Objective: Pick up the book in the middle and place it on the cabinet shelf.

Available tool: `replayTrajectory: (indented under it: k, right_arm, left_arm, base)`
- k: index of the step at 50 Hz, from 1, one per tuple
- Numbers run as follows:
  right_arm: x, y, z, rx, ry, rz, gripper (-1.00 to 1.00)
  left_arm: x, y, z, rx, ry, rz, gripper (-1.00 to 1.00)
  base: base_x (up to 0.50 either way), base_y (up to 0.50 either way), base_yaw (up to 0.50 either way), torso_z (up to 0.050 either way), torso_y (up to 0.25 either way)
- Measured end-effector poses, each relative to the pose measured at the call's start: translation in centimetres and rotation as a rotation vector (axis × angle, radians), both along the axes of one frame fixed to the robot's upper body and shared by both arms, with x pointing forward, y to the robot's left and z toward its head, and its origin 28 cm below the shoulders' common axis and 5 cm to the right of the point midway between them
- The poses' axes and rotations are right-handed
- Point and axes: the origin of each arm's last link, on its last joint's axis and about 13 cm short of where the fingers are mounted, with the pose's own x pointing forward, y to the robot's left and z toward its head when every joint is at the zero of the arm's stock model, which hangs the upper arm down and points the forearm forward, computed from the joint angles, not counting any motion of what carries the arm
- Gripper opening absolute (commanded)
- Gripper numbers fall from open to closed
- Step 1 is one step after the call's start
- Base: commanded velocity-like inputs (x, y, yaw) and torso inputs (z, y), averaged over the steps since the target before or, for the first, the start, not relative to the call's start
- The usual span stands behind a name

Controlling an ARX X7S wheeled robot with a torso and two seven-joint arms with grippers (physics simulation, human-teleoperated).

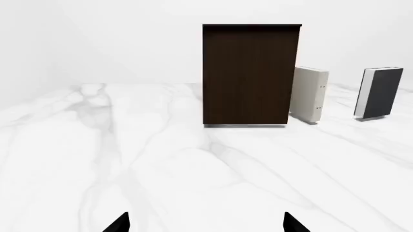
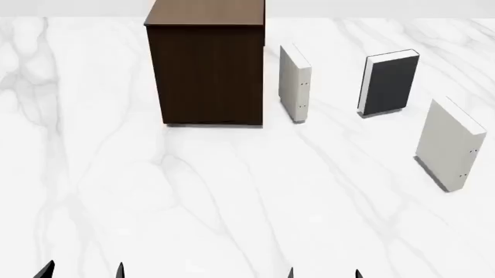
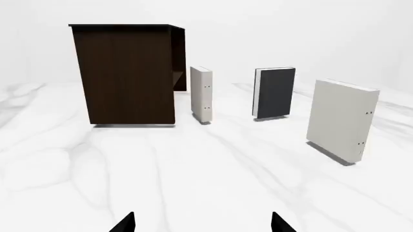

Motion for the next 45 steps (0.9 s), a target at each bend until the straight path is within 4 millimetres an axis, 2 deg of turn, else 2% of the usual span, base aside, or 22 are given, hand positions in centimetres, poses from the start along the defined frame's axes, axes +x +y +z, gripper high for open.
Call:
replayTrajectory:
  k: [40,45]
  right_arm:
    - [0.04,0.05,-0.03,-0.008,0.014,0.004,1.00]
    - [-0.02,0.06,0.44,-0.005,-0.050,-0.001,1.00]
  left_arm:
    - [0.06,-0.01,-0.03,0.019,0.008,0.007,1.00]
    - [-0.04,-0.01,0.42,0.037,-0.051,0.020,1.00]
  base:
    - [0.00,0.00,0.00,0.000,0.000]
    - [0.00,0.00,0.00,0.000,0.000]
